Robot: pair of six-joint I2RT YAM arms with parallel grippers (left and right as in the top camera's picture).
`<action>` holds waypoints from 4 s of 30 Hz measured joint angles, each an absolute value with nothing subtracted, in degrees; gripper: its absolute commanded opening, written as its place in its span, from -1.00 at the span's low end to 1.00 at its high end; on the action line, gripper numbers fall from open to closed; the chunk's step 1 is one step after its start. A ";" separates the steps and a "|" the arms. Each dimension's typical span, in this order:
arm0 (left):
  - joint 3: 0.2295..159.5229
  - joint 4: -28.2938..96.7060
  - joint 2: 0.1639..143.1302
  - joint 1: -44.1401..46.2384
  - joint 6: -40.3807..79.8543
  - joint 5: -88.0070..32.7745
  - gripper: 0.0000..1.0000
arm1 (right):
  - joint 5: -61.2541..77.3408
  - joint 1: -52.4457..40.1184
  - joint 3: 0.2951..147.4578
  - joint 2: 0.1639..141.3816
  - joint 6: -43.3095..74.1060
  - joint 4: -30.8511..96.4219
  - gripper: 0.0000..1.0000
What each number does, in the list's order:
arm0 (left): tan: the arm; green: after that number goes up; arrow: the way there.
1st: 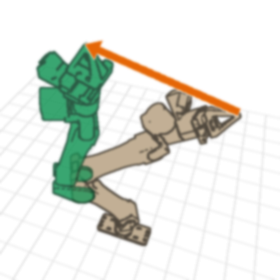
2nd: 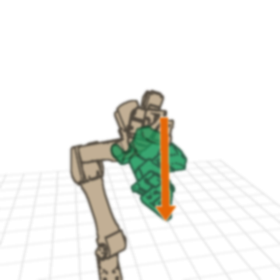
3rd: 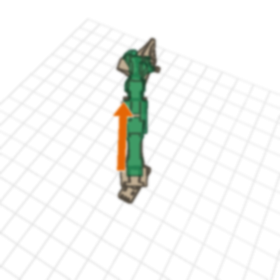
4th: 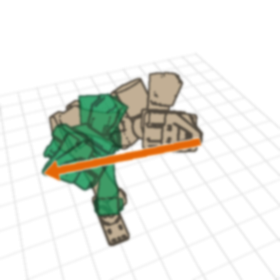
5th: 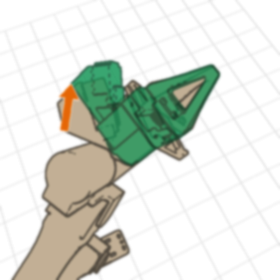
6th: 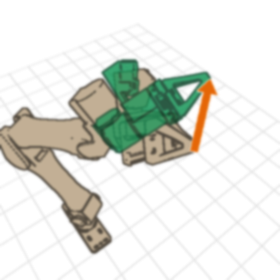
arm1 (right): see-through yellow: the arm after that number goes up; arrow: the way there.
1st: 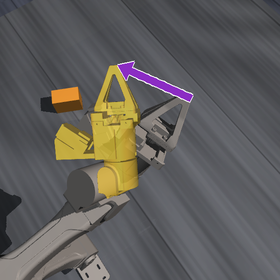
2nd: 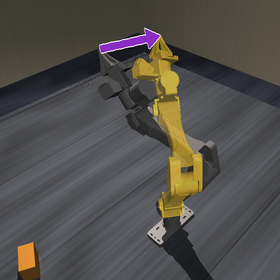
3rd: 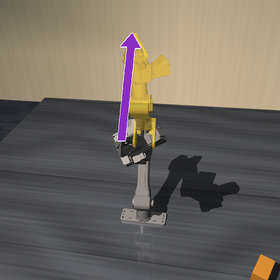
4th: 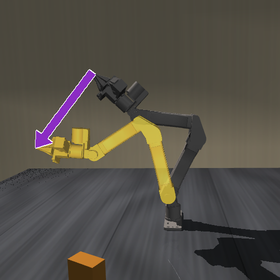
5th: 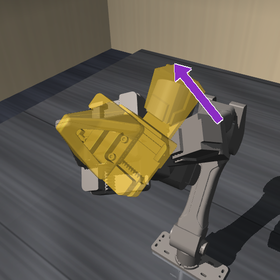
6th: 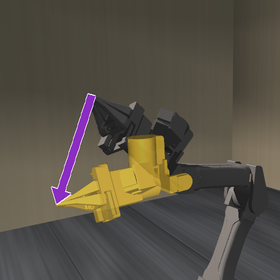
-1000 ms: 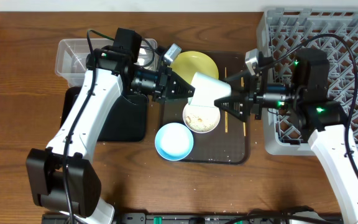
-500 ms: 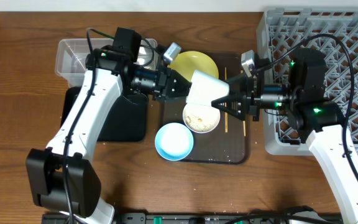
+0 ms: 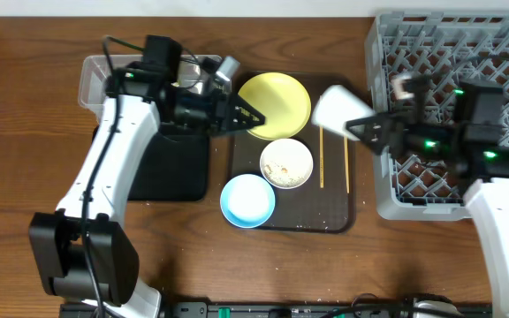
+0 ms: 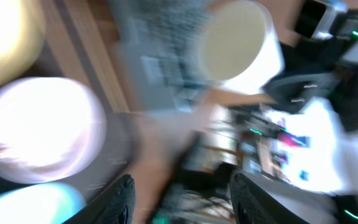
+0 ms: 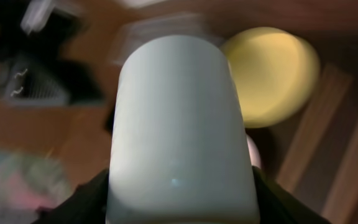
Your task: Sort waste into correct bins and load items into the dishwasher rack
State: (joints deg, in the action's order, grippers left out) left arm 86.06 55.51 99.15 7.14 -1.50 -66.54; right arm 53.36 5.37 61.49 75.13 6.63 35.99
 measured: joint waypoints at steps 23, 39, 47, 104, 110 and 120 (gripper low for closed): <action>86.06 56.27 99.15 5.74 -1.52 -44.53 0.05 | 4.75 11.77 79.85 77.52 8.82 79.70 -0.13; 86.06 56.66 99.15 6.07 -1.52 -43.92 0.06 | 3.95 10.33 79.85 95.04 7.97 80.71 0.57; 86.06 55.86 99.15 12.12 -1.54 -35.48 0.07 | 4.32 9.52 80.23 96.29 7.64 78.81 0.82; 91.85 56.99 98.06 34.87 10.96 -9.30 -0.88 | 6.66 11.44 91.15 89.08 7.18 79.88 0.82; 91.31 64.64 95.59 17.58 8.47 -17.69 -0.88 | 6.68 11.44 91.15 89.08 7.18 79.85 0.82; 78.39 59.55 96.29 -9.17 -3.07 -45.36 -0.88 | 6.68 11.44 91.15 89.08 7.18 79.88 0.82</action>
